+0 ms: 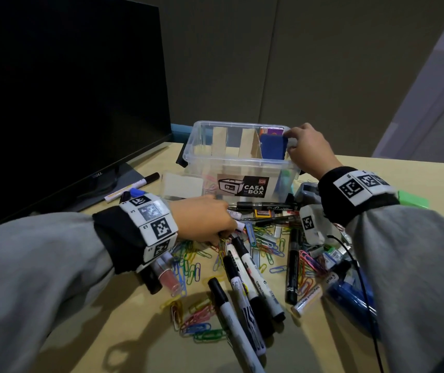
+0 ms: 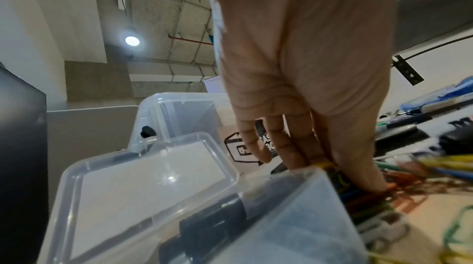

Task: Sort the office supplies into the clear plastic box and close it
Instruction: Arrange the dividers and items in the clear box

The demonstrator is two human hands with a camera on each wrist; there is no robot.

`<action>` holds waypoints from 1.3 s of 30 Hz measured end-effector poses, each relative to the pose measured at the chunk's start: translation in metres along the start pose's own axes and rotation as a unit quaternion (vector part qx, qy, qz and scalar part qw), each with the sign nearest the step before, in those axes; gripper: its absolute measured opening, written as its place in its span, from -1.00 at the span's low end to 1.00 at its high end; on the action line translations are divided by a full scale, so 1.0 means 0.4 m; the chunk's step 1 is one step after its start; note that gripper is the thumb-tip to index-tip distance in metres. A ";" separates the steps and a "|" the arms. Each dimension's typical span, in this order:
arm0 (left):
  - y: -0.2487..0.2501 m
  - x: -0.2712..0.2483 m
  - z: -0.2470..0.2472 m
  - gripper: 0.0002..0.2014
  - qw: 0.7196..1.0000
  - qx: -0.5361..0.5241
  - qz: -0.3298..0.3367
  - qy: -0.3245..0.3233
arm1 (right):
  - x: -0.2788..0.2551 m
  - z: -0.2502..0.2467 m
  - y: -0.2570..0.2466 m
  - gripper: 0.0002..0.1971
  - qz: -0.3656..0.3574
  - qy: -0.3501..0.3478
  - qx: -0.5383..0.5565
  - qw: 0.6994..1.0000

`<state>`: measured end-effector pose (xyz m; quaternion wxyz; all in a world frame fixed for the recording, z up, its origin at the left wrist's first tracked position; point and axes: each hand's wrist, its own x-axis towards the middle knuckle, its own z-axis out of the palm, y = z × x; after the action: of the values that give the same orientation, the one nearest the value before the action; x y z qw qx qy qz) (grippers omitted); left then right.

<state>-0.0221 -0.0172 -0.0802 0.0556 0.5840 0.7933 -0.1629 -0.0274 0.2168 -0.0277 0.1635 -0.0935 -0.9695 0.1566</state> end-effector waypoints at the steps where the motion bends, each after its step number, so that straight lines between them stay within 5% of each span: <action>1: -0.003 0.003 -0.003 -0.83 1.000 -0.004 -0.001 0.007 | 0.000 0.001 0.001 -0.64 -0.001 0.000 0.001 1.000; 9: -0.048 0.007 -0.035 -0.89 0.965 -0.221 -0.048 0.137 | 0.001 0.000 0.001 -0.64 0.000 -0.004 0.001 1.000; 19: -0.090 -0.015 -0.105 -0.92 0.819 -0.463 -0.130 0.313 | 0.002 0.002 0.005 -0.63 -0.002 -0.003 0.003 1.000; 28: -0.174 -0.002 -0.131 -0.89 0.704 -0.434 -0.342 0.446 | 0.005 0.006 0.007 -0.63 0.001 -0.004 0.005 1.000; 32: -0.200 0.030 -0.118 -0.81 0.726 -0.346 -0.421 0.420 | 0.003 0.005 0.007 -0.64 0.003 -0.004 0.010 1.000; 39: -0.210 0.054 -0.121 -0.79 0.788 -0.252 -0.446 0.341 | 0.003 0.005 0.008 -0.64 0.001 -0.005 0.020 1.000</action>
<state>-0.1033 -0.0042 -0.0243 -0.1519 0.1485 0.9457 0.2459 -0.0289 0.2195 -0.0301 0.1607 -0.0905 -0.9669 0.1764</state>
